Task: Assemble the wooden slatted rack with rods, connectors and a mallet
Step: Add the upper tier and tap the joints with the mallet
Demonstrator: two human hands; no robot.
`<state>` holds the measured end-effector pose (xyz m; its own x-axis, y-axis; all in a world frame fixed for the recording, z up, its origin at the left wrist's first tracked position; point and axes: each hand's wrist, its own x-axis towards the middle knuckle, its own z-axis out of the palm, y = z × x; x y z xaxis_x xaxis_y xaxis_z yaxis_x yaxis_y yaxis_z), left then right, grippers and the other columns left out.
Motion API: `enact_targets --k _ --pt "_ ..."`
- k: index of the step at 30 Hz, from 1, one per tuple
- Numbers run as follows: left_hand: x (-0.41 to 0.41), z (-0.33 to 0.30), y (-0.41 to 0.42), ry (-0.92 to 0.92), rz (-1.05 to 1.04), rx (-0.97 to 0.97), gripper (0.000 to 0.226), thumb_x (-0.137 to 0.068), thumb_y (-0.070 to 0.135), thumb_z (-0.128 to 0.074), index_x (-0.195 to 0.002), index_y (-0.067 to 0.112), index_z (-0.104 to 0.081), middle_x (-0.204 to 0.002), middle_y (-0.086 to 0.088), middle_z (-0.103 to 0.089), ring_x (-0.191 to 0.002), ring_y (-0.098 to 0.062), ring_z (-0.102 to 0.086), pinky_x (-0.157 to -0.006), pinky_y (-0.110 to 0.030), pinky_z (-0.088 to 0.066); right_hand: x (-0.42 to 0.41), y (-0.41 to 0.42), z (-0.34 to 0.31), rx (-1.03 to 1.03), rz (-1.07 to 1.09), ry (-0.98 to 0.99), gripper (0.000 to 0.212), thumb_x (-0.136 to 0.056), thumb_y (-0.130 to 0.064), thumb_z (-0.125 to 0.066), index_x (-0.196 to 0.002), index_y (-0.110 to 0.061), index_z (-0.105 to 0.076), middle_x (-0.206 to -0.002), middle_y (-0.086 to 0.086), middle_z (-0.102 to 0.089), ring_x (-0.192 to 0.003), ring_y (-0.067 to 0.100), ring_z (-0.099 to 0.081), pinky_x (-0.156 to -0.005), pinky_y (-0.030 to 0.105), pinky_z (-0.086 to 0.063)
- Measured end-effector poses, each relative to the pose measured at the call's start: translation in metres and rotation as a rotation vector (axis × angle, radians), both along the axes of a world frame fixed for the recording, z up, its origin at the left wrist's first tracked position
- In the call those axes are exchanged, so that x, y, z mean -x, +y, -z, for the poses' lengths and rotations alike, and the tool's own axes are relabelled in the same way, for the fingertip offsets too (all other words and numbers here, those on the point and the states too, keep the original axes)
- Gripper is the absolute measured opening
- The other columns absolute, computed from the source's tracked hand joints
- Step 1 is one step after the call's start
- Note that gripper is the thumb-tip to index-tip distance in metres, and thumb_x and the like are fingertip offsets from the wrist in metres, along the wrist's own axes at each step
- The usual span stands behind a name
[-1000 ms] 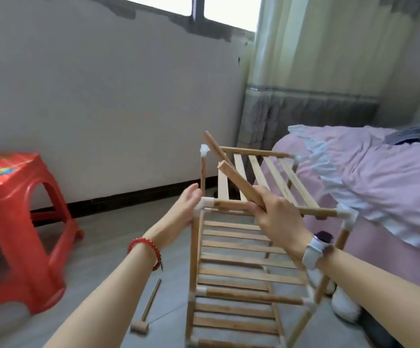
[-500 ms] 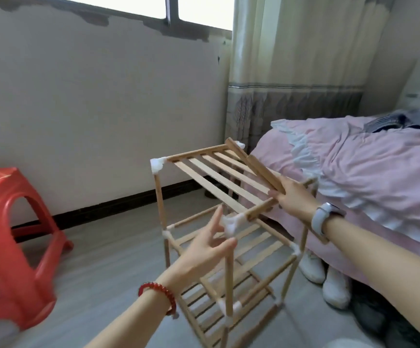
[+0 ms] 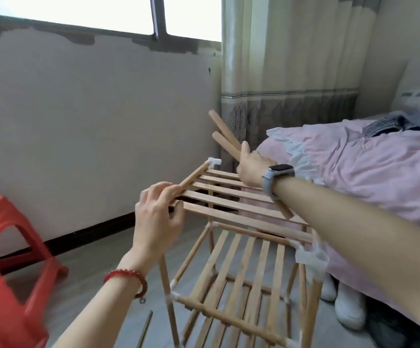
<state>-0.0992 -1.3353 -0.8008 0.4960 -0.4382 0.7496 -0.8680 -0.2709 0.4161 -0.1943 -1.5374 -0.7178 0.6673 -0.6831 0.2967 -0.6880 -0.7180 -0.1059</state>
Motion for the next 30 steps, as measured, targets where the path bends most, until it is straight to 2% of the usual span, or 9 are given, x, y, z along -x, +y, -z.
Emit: enact_targets --k 3,5,8,11,14,19,22,26,30 --pt "-0.033 0.005 0.008 0.482 0.150 -0.150 0.046 -0.097 0.026 -0.050 -0.141 0.020 -0.039 -0.146 -0.003 -0.034 -0.136 -0.017 -0.031 -0.112 -0.032 -0.025 -0.038 -0.004 0.025 -0.082 -0.043 0.093 0.066 -0.091 -0.010 -0.040 -0.149 -0.016 -0.009 -0.139 0.018 -0.036 -0.119 0.039 -0.048 -0.093 0.048 -0.042" --pt "-0.045 0.009 0.010 0.571 0.242 -0.196 0.035 -0.098 0.023 -0.048 -0.132 0.021 -0.049 -0.141 0.002 -0.042 -0.132 -0.013 -0.039 -0.110 -0.028 -0.030 -0.050 0.000 0.044 -0.136 -0.082 0.191 0.053 -0.093 -0.012 -0.042 -0.143 -0.012 -0.025 -0.139 0.019 -0.037 -0.122 0.039 -0.045 -0.097 0.048 -0.040" --pt "-0.051 0.008 0.019 0.479 0.254 -0.144 0.017 -0.096 0.019 -0.051 -0.105 0.027 -0.063 -0.127 0.013 -0.048 -0.124 -0.007 -0.044 -0.101 -0.021 -0.031 -0.057 0.005 0.060 -0.007 -0.081 0.105 0.036 -0.093 -0.014 -0.039 -0.130 -0.012 -0.037 -0.128 0.016 -0.044 -0.114 0.036 -0.050 -0.084 0.043 -0.042" --pt "-0.045 0.011 0.030 0.461 0.338 -0.143 0.013 -0.091 0.024 -0.059 -0.096 0.033 -0.066 -0.130 0.019 -0.047 -0.115 -0.004 -0.050 -0.096 -0.024 -0.040 -0.056 -0.001 0.063 0.022 -0.125 0.093 0.032 -0.093 -0.017 -0.040 -0.125 -0.013 -0.041 -0.129 0.013 -0.045 -0.118 0.033 -0.045 -0.088 0.043 -0.042" --pt "-0.027 0.017 0.039 0.374 0.451 -0.123 0.019 -0.081 0.045 -0.058 -0.095 0.037 -0.067 -0.133 0.020 -0.049 -0.090 -0.020 -0.063 -0.075 -0.029 -0.055 -0.045 -0.009 0.064 0.070 -0.192 0.126 0.036 -0.091 -0.014 -0.042 -0.128 -0.013 -0.041 -0.131 0.010 -0.047 -0.121 0.030 -0.045 -0.093 0.041 -0.042" --pt "0.002 0.029 0.041 0.198 0.545 -0.158 0.026 -0.087 0.050 -0.052 -0.104 0.035 -0.064 -0.117 0.024 -0.057 -0.107 0.003 -0.057 -0.086 -0.019 -0.052 -0.028 0.002 0.053 0.200 -0.130 0.132 0.037 -0.092 -0.006 -0.039 -0.129 -0.009 -0.039 -0.116 0.014 -0.051 -0.102 0.035 -0.058 -0.068 0.037 -0.038" --pt "0.004 0.021 0.037 0.201 0.542 -0.186 0.027 -0.086 0.052 -0.052 -0.103 0.034 -0.063 -0.112 0.025 -0.057 -0.105 0.004 -0.058 -0.086 -0.021 -0.053 -0.038 -0.009 0.035 0.045 0.014 0.033 0.040 -0.094 -0.008 -0.037 -0.134 -0.006 -0.036 -0.126 0.017 -0.048 -0.110 0.036 -0.054 -0.078 0.039 -0.042" --pt "0.002 0.023 0.039 0.187 0.539 -0.218 0.031 -0.084 0.053 -0.048 -0.103 0.032 -0.063 -0.112 0.025 -0.054 -0.107 0.004 -0.056 -0.090 -0.020 -0.051 -0.044 -0.004 0.052 -0.199 -0.154 0.207 0.081 -0.086 -0.005 -0.035 -0.149 -0.041 0.002 -0.142 0.018 -0.035 -0.126 0.038 -0.036 -0.105 0.050 -0.032" --pt "0.003 0.035 0.040 0.204 0.547 -0.168 0.044 -0.086 0.066 -0.042 -0.107 0.033 -0.062 -0.115 0.024 -0.056 -0.109 0.001 -0.057 -0.088 -0.024 -0.054 -0.046 -0.001 0.062 -0.092 -0.115 0.187 0.069 -0.084 -0.005 -0.041 -0.145 -0.030 -0.020 -0.124 0.016 -0.049 -0.113 0.034 -0.046 -0.097 0.048 -0.041"
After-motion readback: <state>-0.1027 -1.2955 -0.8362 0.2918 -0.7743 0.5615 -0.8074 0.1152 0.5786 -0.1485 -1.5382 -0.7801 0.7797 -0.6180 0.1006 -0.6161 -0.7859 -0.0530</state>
